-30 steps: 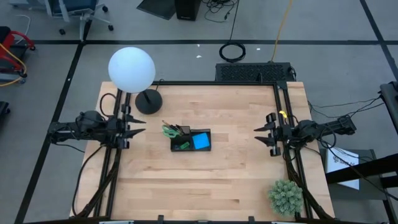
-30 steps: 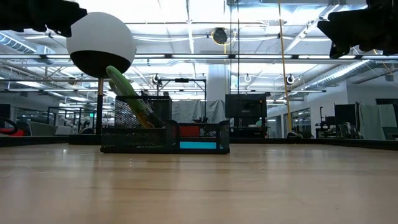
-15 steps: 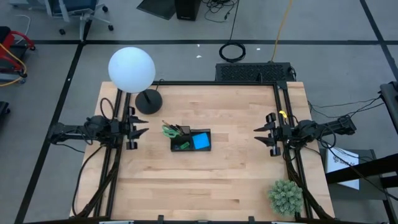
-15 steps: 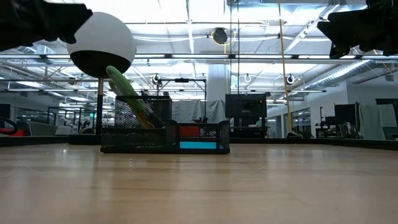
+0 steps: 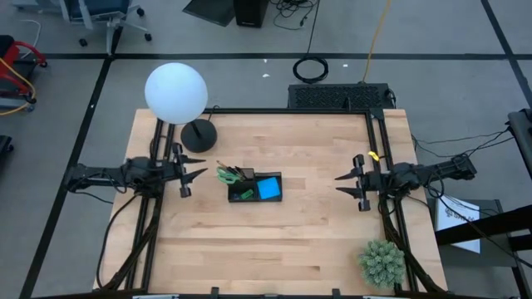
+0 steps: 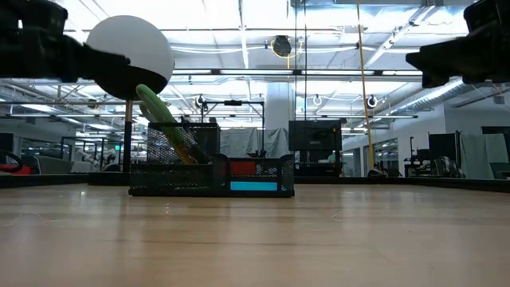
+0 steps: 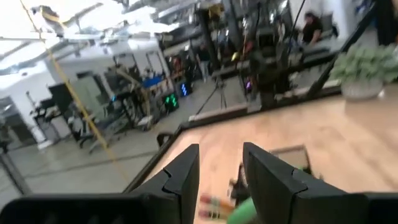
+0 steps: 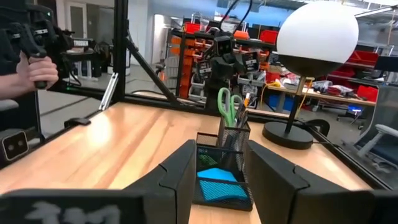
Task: Pick and place office supplies into organizer
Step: Return to Home Position
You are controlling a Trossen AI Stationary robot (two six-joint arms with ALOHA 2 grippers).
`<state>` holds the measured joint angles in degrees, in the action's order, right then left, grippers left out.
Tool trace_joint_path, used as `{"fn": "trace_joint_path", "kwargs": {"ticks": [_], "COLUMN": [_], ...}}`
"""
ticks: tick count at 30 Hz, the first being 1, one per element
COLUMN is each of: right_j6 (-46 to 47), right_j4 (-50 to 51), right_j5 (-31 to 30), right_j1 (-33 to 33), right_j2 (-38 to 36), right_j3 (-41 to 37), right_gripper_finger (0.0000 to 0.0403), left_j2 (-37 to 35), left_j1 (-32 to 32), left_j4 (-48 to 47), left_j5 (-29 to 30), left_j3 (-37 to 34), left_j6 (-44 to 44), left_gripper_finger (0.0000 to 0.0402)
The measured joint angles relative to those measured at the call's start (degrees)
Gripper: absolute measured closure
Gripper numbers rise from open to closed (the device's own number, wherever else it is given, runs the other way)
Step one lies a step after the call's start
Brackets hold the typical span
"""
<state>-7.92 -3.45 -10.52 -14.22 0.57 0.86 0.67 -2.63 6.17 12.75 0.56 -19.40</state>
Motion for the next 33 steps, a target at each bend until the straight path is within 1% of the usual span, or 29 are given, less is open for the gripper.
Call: {"fn": "trace_joint_path", "kwargs": {"ticks": [5,17,24,27,33], "right_j6": [-0.31,-0.3,-0.31,-0.29,-0.47], "right_j4": [0.32,0.67,-1.93,-4.07,-3.77], "right_j5": [0.0,-0.02,-0.42,-2.52,-9.08], "right_j1": [0.0,0.0,0.0,0.0,0.0], "right_j2": [0.21,4.63,4.86,4.84,4.85], "right_j3": [0.0,0.0,0.0,0.0,0.0], "right_gripper_finger": [0.0275,0.0275,0.0275,0.0275,0.0275], "left_j2": [0.18,2.59,3.5,3.48,3.48], "left_j1": [0.0,0.0,0.0,0.0,0.0], "left_j4": [-3.03,-3.27,-2.87,-2.8,-2.68], "left_j5": [2.39,2.59,2.59,2.61,2.63], "left_j3": [0.09,0.11,0.11,0.09,0.07], "left_j6": [0.22,3.02,3.1,3.19,3.17], "left_gripper_finger": [0.027,0.027,0.027,0.027,0.027]}}
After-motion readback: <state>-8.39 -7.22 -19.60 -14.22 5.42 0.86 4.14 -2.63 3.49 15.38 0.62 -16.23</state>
